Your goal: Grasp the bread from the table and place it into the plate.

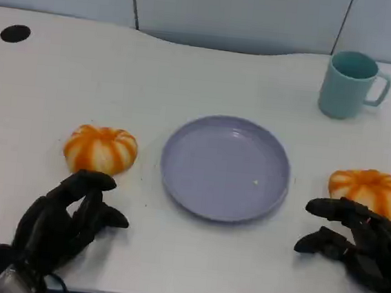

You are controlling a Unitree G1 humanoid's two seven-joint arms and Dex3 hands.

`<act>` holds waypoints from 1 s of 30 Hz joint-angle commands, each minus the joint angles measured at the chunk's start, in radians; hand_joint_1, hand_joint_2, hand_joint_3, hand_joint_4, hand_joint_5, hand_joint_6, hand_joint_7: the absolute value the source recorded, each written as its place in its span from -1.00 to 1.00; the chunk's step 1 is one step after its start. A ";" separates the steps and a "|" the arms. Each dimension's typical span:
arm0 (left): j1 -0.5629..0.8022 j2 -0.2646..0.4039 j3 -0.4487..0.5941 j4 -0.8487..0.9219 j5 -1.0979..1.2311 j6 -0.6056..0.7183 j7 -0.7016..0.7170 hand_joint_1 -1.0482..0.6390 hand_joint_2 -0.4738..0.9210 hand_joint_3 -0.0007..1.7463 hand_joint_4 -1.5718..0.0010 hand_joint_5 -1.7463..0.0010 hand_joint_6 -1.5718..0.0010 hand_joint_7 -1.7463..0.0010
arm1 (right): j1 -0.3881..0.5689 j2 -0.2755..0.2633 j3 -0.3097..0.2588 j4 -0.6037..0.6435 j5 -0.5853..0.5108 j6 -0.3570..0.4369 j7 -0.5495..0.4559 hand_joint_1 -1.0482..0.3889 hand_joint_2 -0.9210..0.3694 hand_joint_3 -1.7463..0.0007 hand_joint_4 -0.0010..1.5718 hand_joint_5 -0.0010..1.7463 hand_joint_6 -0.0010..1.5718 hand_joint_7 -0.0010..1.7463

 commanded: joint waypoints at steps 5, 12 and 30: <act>0.017 0.062 -0.078 -0.061 0.163 -0.277 0.044 -0.55 0.98 -0.75 0.60 -0.38 0.41 0.33 | 0.017 -0.001 0.004 0.021 -0.012 0.012 -0.016 -0.14 -1.00 0.90 -0.16 0.23 0.02 -0.34; 0.021 0.135 -0.166 -0.142 0.371 -0.426 0.189 -0.58 1.00 -0.80 0.79 -0.20 0.39 0.72 | 0.023 -0.001 0.008 0.005 -0.009 0.027 -0.021 -0.10 -1.00 0.89 -0.18 0.23 0.02 -0.35; -0.110 0.363 -0.398 -0.340 1.028 -0.379 0.659 -0.59 1.00 -0.85 0.96 0.14 0.55 0.98 | 0.022 0.006 0.006 0.001 -0.003 0.027 -0.015 -0.11 -1.00 0.92 -0.16 0.25 0.03 -0.35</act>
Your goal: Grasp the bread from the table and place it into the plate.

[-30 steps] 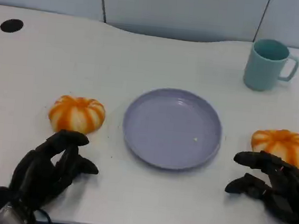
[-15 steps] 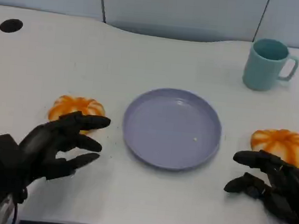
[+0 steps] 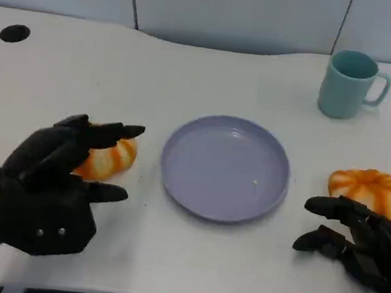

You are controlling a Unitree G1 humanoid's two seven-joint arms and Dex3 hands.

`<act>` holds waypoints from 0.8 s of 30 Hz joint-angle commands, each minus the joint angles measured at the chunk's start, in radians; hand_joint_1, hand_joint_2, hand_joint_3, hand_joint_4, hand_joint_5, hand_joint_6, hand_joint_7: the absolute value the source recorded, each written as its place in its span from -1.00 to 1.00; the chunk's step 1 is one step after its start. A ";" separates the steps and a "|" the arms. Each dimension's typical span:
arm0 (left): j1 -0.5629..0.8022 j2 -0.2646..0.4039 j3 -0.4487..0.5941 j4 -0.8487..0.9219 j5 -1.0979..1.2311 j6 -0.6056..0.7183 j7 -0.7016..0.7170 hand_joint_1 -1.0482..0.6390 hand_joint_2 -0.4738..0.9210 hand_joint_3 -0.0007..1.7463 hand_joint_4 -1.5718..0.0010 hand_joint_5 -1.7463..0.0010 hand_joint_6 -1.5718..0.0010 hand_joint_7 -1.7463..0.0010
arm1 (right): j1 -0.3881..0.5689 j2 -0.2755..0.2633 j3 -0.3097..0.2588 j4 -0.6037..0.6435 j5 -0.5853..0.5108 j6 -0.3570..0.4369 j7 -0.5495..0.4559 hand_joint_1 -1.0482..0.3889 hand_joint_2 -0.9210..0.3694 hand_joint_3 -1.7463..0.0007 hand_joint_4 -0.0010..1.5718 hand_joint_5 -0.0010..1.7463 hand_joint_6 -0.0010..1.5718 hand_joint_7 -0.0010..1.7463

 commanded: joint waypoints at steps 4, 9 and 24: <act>-0.054 0.047 -0.068 -0.068 0.128 0.119 0.083 -0.58 1.00 -0.96 0.90 0.29 0.57 0.99 | 0.029 0.002 0.004 -0.002 -0.006 0.024 -0.013 -0.11 -1.00 0.91 -0.16 0.26 0.03 -0.34; -0.073 0.063 -0.122 -0.132 0.237 0.248 0.087 -0.60 0.99 -0.99 0.96 0.42 0.62 1.00 | 0.039 0.004 0.011 -0.028 -0.009 0.028 -0.018 -0.12 -1.00 0.89 -0.15 0.26 0.03 -0.33; -0.164 0.074 -0.230 -0.152 0.296 0.487 -0.094 -0.51 0.83 -1.00 1.00 0.79 0.80 1.00 | 0.037 0.004 0.010 -0.019 -0.001 0.021 -0.014 -0.13 -1.00 0.91 -0.16 0.27 0.00 -0.30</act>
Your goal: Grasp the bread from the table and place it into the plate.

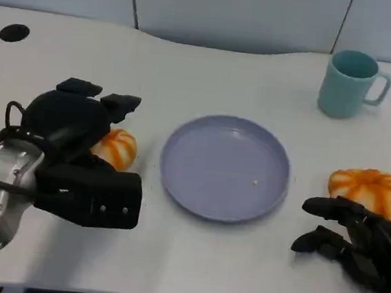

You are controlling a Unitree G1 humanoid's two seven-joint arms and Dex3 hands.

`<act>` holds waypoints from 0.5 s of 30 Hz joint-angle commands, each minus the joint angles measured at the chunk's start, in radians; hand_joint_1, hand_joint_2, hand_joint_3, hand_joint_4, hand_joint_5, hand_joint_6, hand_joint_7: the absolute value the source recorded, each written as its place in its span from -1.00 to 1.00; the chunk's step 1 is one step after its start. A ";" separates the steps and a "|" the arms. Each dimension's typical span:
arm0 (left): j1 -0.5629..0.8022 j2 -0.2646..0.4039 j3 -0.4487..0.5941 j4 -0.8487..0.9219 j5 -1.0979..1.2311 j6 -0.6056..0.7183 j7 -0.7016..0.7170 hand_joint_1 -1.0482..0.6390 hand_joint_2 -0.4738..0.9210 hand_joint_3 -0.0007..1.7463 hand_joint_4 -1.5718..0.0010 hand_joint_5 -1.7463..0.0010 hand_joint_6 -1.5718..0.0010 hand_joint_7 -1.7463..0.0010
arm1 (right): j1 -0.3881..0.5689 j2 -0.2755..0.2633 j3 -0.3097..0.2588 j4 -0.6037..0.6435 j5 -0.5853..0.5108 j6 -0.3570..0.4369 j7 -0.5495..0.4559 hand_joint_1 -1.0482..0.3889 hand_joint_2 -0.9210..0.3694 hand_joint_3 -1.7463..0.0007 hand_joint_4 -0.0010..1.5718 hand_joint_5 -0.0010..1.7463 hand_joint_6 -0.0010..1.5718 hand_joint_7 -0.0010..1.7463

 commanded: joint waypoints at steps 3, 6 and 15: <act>-0.067 0.020 -0.033 0.048 0.000 0.061 -0.073 -0.52 0.84 -1.00 1.00 0.85 0.82 0.99 | 0.015 0.000 -0.005 0.028 -0.001 0.008 -0.001 -0.11 -1.00 0.91 -0.16 0.27 -0.01 -0.30; -0.099 0.013 -0.057 0.092 0.008 0.080 -0.073 -0.55 0.84 -1.00 0.98 0.85 0.82 0.99 | 0.014 0.000 -0.006 0.034 -0.003 -0.004 0.000 -0.11 -1.00 0.91 -0.15 0.26 0.00 -0.29; -0.223 -0.032 -0.117 0.324 -0.009 0.108 -0.056 -0.48 0.80 -1.00 0.99 0.85 0.82 0.99 | 0.032 0.003 0.001 -0.006 -0.002 0.008 -0.003 -0.11 -1.00 0.89 -0.18 0.30 -0.04 -0.27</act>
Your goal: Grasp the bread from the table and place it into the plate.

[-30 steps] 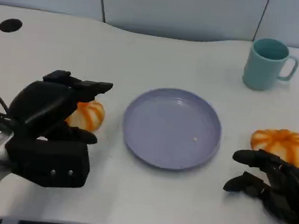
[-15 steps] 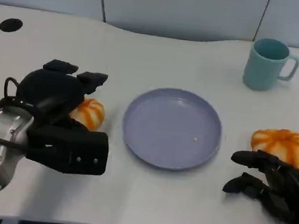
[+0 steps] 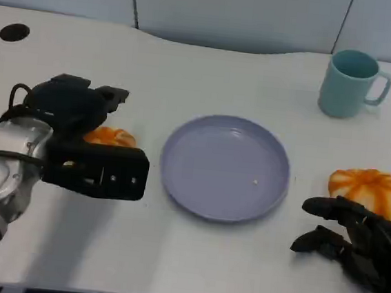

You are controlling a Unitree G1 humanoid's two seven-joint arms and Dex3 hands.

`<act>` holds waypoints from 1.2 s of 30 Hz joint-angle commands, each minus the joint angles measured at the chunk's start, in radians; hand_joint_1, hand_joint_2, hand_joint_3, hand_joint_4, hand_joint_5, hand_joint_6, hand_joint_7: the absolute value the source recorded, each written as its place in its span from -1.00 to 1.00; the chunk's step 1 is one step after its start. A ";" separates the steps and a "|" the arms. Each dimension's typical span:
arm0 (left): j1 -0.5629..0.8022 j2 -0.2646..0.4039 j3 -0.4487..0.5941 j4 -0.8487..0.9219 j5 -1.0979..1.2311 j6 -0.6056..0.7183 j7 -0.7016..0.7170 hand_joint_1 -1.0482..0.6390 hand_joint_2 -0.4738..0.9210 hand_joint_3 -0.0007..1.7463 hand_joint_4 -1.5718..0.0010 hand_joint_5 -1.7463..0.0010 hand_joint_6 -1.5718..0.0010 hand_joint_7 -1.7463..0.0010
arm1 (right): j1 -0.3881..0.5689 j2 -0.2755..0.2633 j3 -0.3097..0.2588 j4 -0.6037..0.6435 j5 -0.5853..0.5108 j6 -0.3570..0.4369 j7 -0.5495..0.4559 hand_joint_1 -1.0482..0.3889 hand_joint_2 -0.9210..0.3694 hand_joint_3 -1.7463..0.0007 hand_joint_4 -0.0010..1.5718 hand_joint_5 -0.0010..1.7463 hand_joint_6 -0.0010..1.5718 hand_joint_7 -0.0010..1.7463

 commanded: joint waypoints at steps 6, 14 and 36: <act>-0.152 -0.047 -0.075 0.283 0.000 0.004 0.045 -0.46 0.77 -1.00 0.98 0.84 0.81 0.99 | 0.024 0.001 -0.003 0.013 -0.001 0.006 0.002 -0.10 -1.00 0.90 -0.17 0.30 -0.02 -0.26; -0.256 -0.115 -0.124 0.547 -0.010 -0.044 0.156 -0.49 0.76 -1.00 0.92 0.81 0.76 0.98 | 0.031 -0.002 0.001 -0.004 -0.001 0.020 -0.003 -0.09 -1.00 0.87 -0.19 0.30 -0.04 -0.26; -0.350 -0.226 -0.198 0.799 -0.039 -0.019 0.235 -0.37 0.68 -1.00 0.88 0.78 0.66 0.98 | 0.028 -0.006 -0.002 0.029 -0.002 -0.004 0.009 -0.12 -1.00 0.90 -0.16 0.23 -0.02 -0.29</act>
